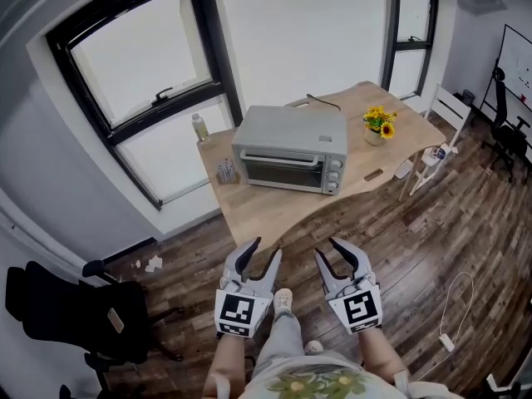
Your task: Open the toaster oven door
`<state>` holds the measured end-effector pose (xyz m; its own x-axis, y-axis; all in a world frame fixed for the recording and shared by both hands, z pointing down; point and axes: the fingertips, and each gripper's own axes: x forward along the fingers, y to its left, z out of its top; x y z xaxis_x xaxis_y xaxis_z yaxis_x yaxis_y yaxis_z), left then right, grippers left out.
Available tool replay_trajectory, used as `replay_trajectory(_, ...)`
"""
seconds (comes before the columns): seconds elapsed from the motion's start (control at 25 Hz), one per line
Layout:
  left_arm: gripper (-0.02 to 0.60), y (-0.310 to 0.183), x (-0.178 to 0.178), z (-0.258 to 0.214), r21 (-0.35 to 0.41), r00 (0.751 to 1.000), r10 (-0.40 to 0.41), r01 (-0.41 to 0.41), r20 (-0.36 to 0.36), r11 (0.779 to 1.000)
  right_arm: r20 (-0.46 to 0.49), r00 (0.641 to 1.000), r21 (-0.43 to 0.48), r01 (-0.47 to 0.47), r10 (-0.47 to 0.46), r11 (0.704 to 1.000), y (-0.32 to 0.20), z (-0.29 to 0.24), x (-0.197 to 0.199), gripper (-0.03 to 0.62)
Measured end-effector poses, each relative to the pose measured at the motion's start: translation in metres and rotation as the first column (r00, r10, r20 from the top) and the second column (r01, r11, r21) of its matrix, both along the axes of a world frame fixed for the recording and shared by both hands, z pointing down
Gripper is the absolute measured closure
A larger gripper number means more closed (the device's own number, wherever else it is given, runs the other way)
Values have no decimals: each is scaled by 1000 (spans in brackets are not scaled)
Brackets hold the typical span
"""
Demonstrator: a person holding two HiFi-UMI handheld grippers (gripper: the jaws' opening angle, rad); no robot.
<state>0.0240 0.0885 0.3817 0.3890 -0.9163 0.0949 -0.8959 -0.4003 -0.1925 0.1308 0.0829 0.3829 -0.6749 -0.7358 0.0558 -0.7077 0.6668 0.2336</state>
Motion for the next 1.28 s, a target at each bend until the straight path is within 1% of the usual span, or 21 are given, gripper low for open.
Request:
replay_trajectory(0.08,385,-13,-2,-4,13,999,7,-8,31,1000,-7,1000,9,-1,1,1000,-14,-1,-1,476)
replay_trajectory(0.28,339,-46,-11,-5,26,995,19,-22,94,999,-32,999,9,-14,15,1000,-48,0,-4,471)
replay_trajectory(0.44,337,-76,-27,-2,29,992,6,-10,126,1000,-53,998,12,-20,20,1000,-78,3,-11,470)
replay_trajectory(0.56,332,-97,-42,1,24,992,-20,17,124,1000,-67,998,12,-19,20,1000,-98,5,-18,470)
replay_trajectory(0.6,318,-104,-47,2,20,992,-25,23,122,1000,-75,997,8,-19,20,1000,-104,6,-20,470)
replay_trajectory(0.72,318,-126,-57,5,8,992,-30,29,122,1000,-90,996,-4,-19,18,1000,-124,8,-26,470)
replay_trajectory(0.8,318,-140,-63,7,1,991,-27,28,128,1000,-93,996,8,-16,17,1000,-138,7,-31,470)
replay_trajectory(0.96,318,-164,-73,17,-27,989,-17,21,146,999,-120,993,3,-13,13,1000,-163,10,-41,470)
replay_trajectory(1.08,318,-182,-82,28,-53,987,-1,10,158,999,-155,988,-11,-13,11,1000,-181,16,-50,470)
replay_trajectory(1.28,318,-217,-95,37,-71,983,19,-6,181,997,-201,980,-10,-14,12,1000,-215,26,-65,470)
